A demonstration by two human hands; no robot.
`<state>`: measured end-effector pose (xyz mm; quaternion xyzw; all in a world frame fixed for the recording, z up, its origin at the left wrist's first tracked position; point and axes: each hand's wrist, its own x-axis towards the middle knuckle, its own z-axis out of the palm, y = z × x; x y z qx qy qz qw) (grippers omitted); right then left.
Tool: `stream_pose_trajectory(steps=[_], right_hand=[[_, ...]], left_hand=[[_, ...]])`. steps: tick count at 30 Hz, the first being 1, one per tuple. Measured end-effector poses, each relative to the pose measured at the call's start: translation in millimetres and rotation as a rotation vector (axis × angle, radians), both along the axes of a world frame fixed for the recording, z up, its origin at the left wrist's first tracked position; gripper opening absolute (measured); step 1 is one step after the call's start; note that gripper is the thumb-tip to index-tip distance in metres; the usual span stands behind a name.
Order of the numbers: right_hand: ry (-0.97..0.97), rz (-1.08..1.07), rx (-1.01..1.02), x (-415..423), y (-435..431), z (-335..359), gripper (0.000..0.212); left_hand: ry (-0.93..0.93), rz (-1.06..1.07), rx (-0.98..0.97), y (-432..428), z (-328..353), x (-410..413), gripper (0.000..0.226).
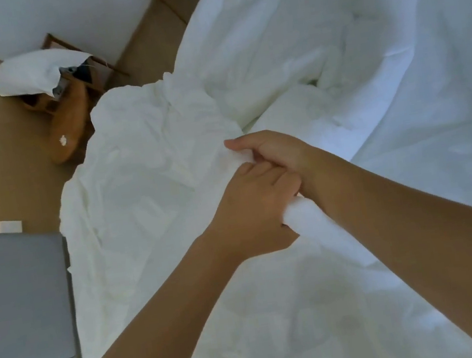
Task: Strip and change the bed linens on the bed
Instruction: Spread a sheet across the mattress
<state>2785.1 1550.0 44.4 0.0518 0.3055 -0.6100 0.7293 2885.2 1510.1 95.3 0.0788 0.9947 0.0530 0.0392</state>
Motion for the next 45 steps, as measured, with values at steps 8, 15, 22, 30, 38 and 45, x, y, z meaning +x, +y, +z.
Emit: stream_pose_trajectory(steps=[8, 15, 22, 30, 38, 45], right_hand=[[0.037, -0.812, -0.073, -103, 15, 24, 0.02], [0.244, -0.441, 0.065, -84, 34, -52, 0.032], [0.155, -0.657, 0.098, -134, 90, -76, 0.036], [0.207, -0.332, 0.068, -116, 138, -117, 0.022], [0.116, -0.693, 0.043, -129, 150, -114, 0.029], [-0.001, -0.287, 0.047, 15, 182, -154, 0.036]], left_hand=[[0.205, 0.48, 0.345, -38, -6, -27, 0.066], [-0.469, 0.844, 0.242, -39, -86, -79, 0.027], [0.084, 0.929, 0.233, -33, -80, -82, 0.021], [0.176, 1.118, 0.498, -44, -65, -92, 0.035], [-0.367, 0.722, 0.011, 2, -111, -95, 0.037], [-0.086, 0.914, -0.028, 1, -112, -104, 0.032]])
